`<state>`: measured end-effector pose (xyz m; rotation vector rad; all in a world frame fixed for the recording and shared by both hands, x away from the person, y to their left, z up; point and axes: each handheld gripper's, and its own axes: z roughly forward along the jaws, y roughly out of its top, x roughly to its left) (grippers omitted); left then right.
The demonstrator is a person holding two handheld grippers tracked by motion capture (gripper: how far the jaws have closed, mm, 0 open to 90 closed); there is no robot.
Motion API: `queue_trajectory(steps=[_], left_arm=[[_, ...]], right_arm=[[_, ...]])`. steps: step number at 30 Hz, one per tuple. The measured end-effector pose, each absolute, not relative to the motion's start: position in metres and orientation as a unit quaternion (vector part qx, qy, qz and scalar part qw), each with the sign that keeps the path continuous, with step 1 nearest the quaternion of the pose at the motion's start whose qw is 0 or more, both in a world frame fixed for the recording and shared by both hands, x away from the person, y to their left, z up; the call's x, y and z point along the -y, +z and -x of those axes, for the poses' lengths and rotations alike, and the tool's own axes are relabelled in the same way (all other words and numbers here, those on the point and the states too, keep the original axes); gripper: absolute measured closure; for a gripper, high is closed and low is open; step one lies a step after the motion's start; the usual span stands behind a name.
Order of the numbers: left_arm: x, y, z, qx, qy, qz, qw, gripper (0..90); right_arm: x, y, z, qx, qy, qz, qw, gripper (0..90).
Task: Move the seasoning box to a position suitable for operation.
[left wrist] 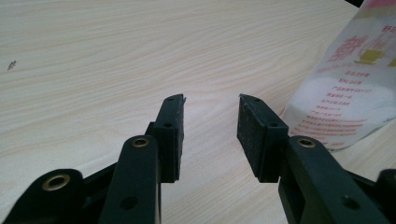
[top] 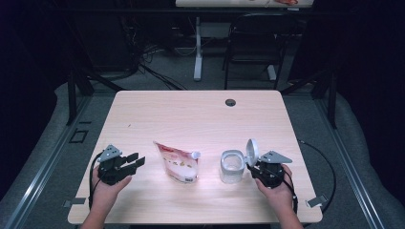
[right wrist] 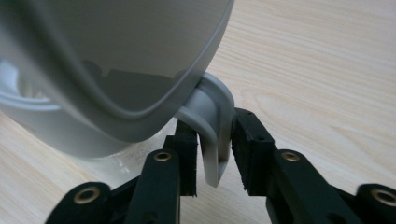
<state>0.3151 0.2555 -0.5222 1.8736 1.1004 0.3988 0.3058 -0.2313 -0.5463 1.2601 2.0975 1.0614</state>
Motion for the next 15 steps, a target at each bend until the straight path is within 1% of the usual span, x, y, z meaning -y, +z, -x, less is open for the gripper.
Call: queue_trajectory(steps=[2,4,12,15], left_arm=[[-0.257,-0.522,-0.314,-0.448,0.160,-0.755,0.451,61.9],[-0.257,-0.522,-0.314,-0.448,0.161,-0.755,0.451,62.0],[-0.256,-0.525,-0.316,-0.451,0.161,-0.758,0.442,62.1],[-0.258,-0.525,-0.317,-0.451,0.163,-0.757,0.445,62.1]], right_arm=[[0.229,-0.546,-0.305,-0.773,0.374,-0.446,0.251,74.5],[0.228,-0.546,-0.304,-0.775,0.371,-0.443,0.256,75.0],[0.220,-0.546,-0.302,-0.791,0.372,-0.416,0.252,77.7],[0.219,-0.546,-0.302,-0.794,0.379,-0.408,0.245,80.4]])
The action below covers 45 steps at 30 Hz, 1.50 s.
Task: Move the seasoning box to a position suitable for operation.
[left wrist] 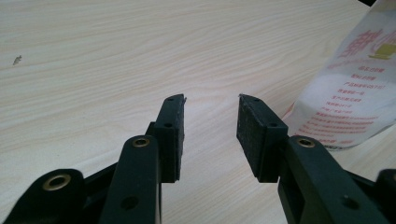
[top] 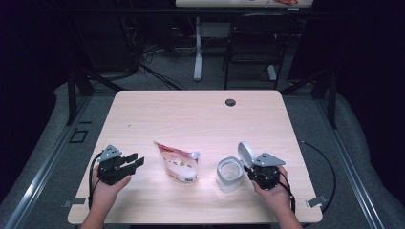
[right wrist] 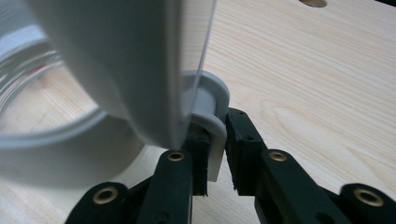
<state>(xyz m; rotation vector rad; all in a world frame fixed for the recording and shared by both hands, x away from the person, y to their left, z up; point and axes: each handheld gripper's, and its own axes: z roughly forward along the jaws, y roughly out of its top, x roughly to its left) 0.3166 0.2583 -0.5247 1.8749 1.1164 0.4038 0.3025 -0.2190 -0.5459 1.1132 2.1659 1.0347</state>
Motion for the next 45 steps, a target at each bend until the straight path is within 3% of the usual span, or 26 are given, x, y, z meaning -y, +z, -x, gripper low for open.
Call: queue_trajectory(steps=[29,37,40,45], left_arm=[[-0.257,-0.525,-0.316,-0.449,0.163,-0.759,0.442,62.3],[-0.250,-0.523,-0.311,-0.444,0.163,-0.758,0.449,62.0],[-0.249,-0.519,-0.308,-0.436,0.168,-0.760,0.451,61.8],[-0.252,-0.521,-0.312,-0.437,0.168,-0.762,0.448,61.8]], right_arm=[[0.218,-0.549,-0.306,-0.796,0.403,-0.391,0.225,81.2],[0.227,-0.547,-0.297,-0.778,0.422,-0.410,0.220,73.6],[0.231,-0.546,-0.290,-0.779,0.420,-0.412,0.215,74.5],[0.237,-0.542,-0.289,-0.777,0.429,-0.417,0.199,84.0]])
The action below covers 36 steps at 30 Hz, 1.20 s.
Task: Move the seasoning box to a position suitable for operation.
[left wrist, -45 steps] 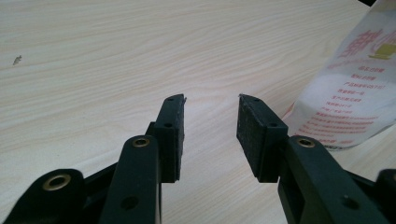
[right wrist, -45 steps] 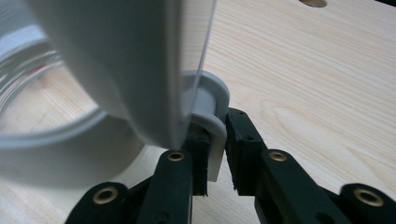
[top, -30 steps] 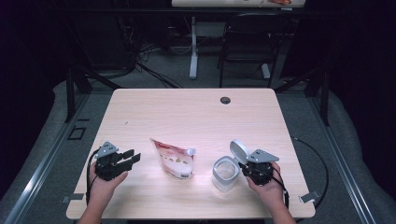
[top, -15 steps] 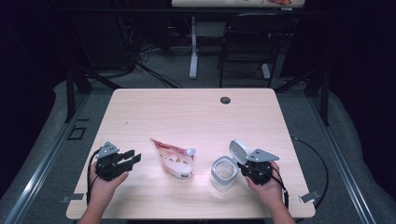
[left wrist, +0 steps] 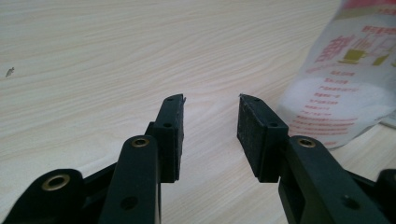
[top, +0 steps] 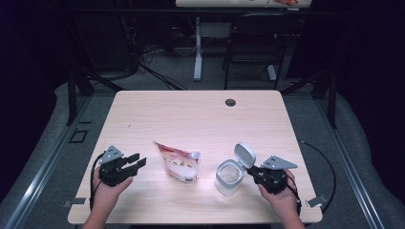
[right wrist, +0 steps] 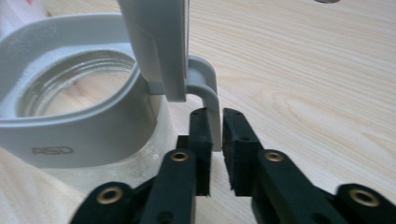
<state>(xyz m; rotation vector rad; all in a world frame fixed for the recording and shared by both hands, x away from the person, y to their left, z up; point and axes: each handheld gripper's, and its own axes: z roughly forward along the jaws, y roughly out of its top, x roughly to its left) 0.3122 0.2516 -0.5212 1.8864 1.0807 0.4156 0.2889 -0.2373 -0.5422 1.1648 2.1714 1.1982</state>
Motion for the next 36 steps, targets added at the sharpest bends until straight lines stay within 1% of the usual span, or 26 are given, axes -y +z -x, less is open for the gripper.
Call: queue_trajectory(steps=[3,8,21,25,29,32,36], left_arm=[[-0.254,-0.524,-0.316,-0.445,0.163,-0.759,0.447,61.8],[-0.254,-0.525,-0.317,-0.443,0.163,-0.761,0.445,61.9],[-0.250,-0.517,-0.311,-0.432,0.171,-0.761,0.453,61.8],[-0.250,-0.517,-0.310,-0.433,0.173,-0.761,0.452,61.8],[-0.249,-0.517,-0.311,-0.433,0.172,-0.762,0.450,61.8],[-0.249,-0.517,-0.311,-0.433,0.172,-0.762,0.450,61.8],[-0.249,-0.517,-0.311,-0.432,0.171,-0.761,0.452,61.8]], right_arm=[[0.239,-0.543,-0.292,-0.778,0.433,-0.417,0.185,86.6],[0.237,-0.544,-0.295,-0.780,0.428,-0.418,0.185,89.5],[0.234,-0.546,-0.301,-0.764,0.440,-0.433,0.189,87.7],[0.233,-0.545,-0.303,-0.764,0.441,-0.431,0.189,87.7],[0.228,-0.546,-0.305,-0.766,0.450,-0.423,0.179,88.2],[0.227,-0.546,-0.305,-0.770,0.443,-0.422,0.183,88.6],[0.230,-0.545,-0.304,-0.769,0.443,-0.422,0.184,86.4]])
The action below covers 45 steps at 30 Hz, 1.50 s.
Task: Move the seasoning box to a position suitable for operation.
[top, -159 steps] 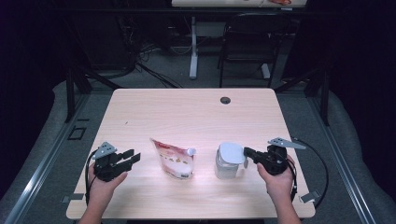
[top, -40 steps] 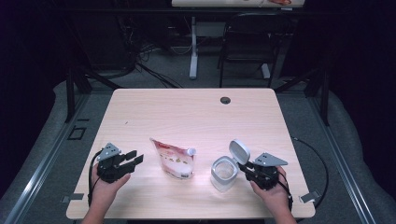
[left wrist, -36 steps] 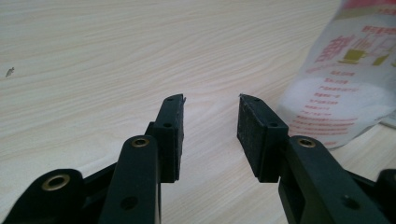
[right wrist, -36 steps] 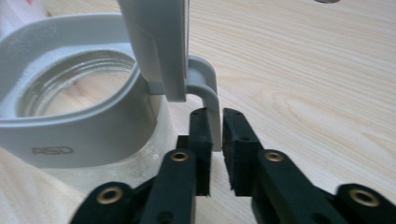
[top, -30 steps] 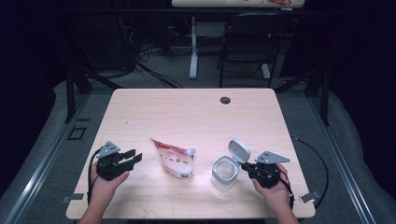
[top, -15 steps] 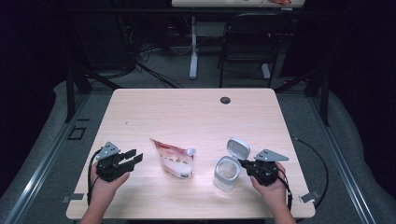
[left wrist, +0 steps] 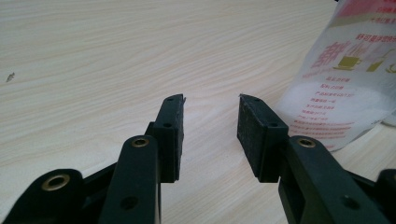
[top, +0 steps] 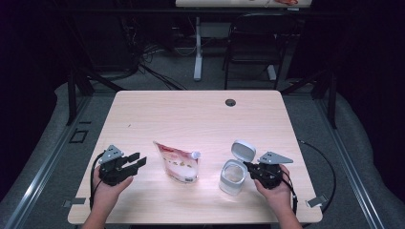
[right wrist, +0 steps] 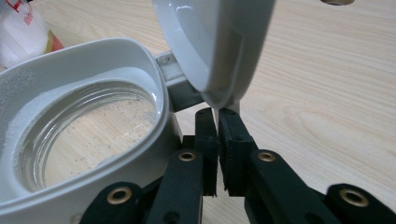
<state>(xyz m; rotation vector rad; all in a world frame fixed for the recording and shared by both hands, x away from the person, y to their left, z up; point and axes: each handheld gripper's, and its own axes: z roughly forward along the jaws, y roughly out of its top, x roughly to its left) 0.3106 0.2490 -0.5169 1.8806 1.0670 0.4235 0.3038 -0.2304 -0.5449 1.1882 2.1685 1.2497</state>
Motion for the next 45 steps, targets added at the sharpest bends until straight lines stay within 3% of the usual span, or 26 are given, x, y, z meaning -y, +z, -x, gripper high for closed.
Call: queue_trajectory(steps=[7,15,35,45], left_arm=[[-0.247,-0.513,-0.309,-0.424,0.180,-0.760,0.458,61.0],[-0.246,-0.499,-0.307,-0.403,0.181,-0.759,0.477,56.4],[-0.221,-0.478,-0.314,-0.356,0.145,-0.779,0.495,62.3],[-0.218,-0.477,-0.318,-0.353,0.141,-0.779,0.499,63.5]], right_arm=[[0.242,-0.536,-0.290,-0.750,0.467,-0.435,0.174,79.2],[0.255,-0.503,-0.271,-0.727,0.484,-0.434,0.222,65.7],[0.221,-0.457,-0.269,-0.737,0.485,-0.387,0.269,59.1],[0.212,-0.451,-0.266,-0.739,0.497,-0.376,0.256,59.1]])
